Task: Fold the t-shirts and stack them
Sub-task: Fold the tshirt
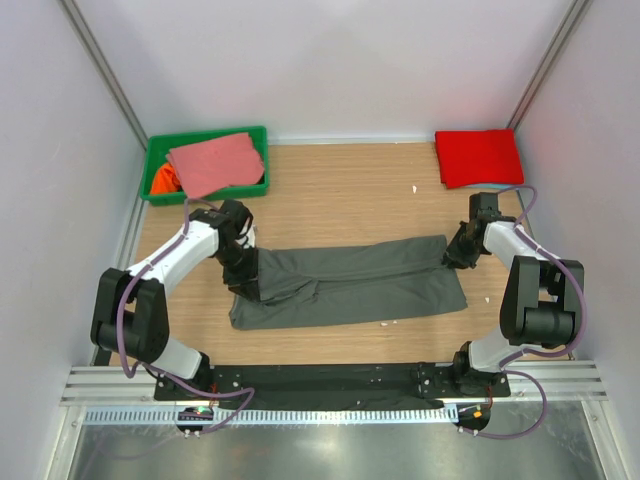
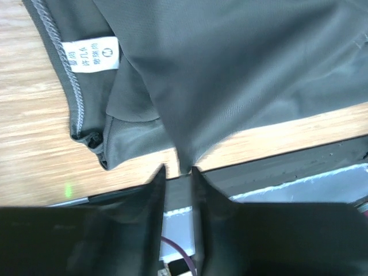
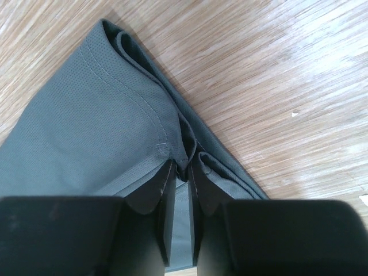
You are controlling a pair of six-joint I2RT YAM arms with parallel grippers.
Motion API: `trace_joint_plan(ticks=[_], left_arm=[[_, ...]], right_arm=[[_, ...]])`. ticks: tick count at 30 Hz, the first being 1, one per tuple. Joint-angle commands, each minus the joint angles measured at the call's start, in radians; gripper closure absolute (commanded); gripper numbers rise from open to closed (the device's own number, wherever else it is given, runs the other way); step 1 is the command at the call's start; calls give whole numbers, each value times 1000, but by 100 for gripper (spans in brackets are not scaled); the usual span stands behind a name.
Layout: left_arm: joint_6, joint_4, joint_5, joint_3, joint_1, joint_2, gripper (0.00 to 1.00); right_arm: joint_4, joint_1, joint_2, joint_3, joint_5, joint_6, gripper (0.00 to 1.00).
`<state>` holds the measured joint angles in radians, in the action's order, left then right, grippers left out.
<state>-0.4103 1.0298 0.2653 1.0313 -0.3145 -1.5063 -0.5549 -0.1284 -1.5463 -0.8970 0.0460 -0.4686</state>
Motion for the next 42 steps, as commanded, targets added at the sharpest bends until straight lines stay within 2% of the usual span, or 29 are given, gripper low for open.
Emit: trace_joint_plan(ticks=[1,3,4,7,12,18,28,42], left_arm=[[31,4,52,4,-1,24,72],[41,6,35,19,-1,67,64],[41,3,-19,47,-1,90,53],[39,-36,-113,99,17,153,43],[47,-146,-143,145,103,55,44],[48,-178,-101,257,157,-194,61],[27,-258,-147,309,164,-276,59],[50,-238,-172,369,173,-373,60]], right_arm=[[-19,-5,26,-17,-35,31,73],[-33,-5,52,-34,-38,62,67],[-34,-4,61,-45,-41,68,60],[4,-5,46,-71,-41,79,52],[44,-5,-52,-169,-2,84,48],[39,-5,-116,-247,23,91,48],[59,-5,-144,-229,31,123,48],[98,-5,-210,-266,63,148,47]])
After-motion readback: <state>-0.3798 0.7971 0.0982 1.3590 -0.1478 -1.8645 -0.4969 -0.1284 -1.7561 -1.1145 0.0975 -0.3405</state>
